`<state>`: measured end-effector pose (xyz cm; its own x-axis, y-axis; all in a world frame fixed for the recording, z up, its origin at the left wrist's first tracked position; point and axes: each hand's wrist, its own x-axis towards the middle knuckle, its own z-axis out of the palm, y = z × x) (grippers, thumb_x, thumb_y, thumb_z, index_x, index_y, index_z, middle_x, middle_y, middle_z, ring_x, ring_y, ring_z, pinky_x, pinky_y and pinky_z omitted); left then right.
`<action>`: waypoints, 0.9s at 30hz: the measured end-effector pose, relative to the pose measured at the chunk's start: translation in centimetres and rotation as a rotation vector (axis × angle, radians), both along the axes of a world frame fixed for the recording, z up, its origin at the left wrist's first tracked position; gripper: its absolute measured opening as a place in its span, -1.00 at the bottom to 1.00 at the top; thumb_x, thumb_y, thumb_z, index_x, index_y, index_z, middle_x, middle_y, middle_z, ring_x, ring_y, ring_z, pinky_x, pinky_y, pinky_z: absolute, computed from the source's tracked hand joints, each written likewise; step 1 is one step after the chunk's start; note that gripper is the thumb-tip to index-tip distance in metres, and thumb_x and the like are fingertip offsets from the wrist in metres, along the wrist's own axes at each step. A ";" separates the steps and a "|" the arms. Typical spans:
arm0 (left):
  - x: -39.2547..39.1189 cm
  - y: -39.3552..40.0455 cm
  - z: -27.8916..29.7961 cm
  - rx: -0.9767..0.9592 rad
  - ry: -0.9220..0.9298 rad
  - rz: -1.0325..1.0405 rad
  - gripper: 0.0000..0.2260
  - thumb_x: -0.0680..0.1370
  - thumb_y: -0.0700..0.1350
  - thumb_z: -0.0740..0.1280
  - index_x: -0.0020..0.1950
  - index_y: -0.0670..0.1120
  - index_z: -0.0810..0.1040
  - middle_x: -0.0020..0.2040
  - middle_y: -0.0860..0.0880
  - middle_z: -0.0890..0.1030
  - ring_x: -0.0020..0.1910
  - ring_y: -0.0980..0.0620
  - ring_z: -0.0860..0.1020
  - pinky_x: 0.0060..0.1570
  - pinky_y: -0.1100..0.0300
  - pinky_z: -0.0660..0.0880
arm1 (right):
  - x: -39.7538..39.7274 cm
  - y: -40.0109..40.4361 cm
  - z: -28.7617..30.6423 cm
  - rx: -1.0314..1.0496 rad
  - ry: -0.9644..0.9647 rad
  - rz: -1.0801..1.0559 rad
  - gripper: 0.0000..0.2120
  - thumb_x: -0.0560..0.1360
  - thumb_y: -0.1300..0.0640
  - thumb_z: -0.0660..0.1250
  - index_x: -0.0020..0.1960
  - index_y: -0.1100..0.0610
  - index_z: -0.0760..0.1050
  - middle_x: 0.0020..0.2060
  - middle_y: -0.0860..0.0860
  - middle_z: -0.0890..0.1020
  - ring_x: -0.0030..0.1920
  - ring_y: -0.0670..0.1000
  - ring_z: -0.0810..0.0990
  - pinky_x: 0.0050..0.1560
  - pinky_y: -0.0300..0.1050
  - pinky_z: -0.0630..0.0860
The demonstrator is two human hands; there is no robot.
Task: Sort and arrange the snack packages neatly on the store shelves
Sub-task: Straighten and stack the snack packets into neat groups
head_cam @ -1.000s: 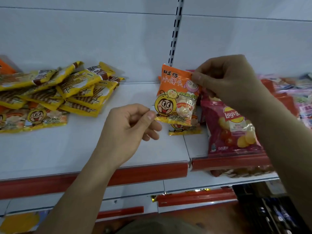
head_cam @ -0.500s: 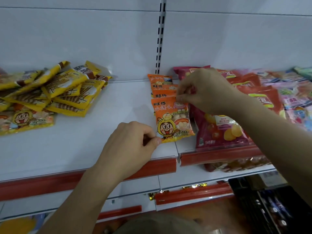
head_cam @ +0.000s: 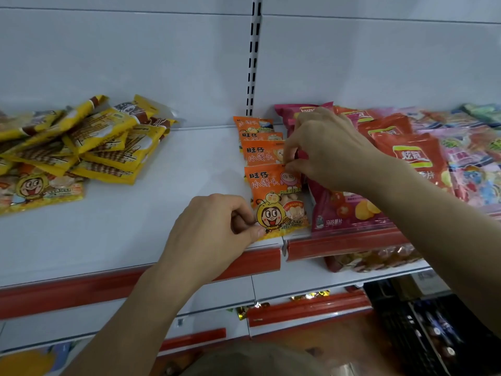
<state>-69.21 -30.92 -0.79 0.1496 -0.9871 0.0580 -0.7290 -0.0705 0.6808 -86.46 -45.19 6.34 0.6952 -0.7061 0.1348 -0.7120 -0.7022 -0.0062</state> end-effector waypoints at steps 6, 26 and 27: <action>0.4 0.2 0.1 -0.006 -0.024 -0.019 -0.86 0.48 0.14 0.49 -0.15 0.11 0.65 -0.31 0.18 0.61 -0.25 0.28 0.56 -0.31 0.31 0.43 | 0.1 0.4 0.1 0.013 -0.042 -0.011 -0.80 0.48 0.00 0.52 0.08 0.00 0.67 -0.06 -0.06 0.50 0.02 0.05 0.53 0.07 0.11 0.55; 23.9 12.0 3.1 -0.127 -0.439 0.434 -0.81 0.56 0.09 0.40 0.10 0.04 0.61 0.05 0.03 0.52 -0.01 0.03 0.52 -0.01 0.04 0.53 | 24.2 13.2 -3.4 0.316 -0.458 0.209 -0.83 0.55 -0.07 0.37 0.11 -0.06 0.59 -0.08 -0.11 0.60 -0.07 -0.08 0.53 -0.03 -0.04 0.52; 25.5 13.1 3.2 -0.123 -0.432 0.456 -0.81 0.56 0.09 0.39 0.10 0.04 0.61 0.05 0.04 0.51 -0.02 0.04 0.50 -0.01 0.03 0.52 | 25.9 14.1 -3.6 0.340 -0.460 0.217 -0.83 0.56 -0.06 0.38 0.11 -0.06 0.59 -0.08 -0.13 0.59 -0.10 -0.11 0.52 -0.06 -0.06 0.53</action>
<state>-43.75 -17.85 2.42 0.4909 -0.8121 0.3155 -0.8548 -0.3789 0.3547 -60.53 -31.07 2.73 0.7519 -0.6111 0.2474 -0.4242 -0.7357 -0.5280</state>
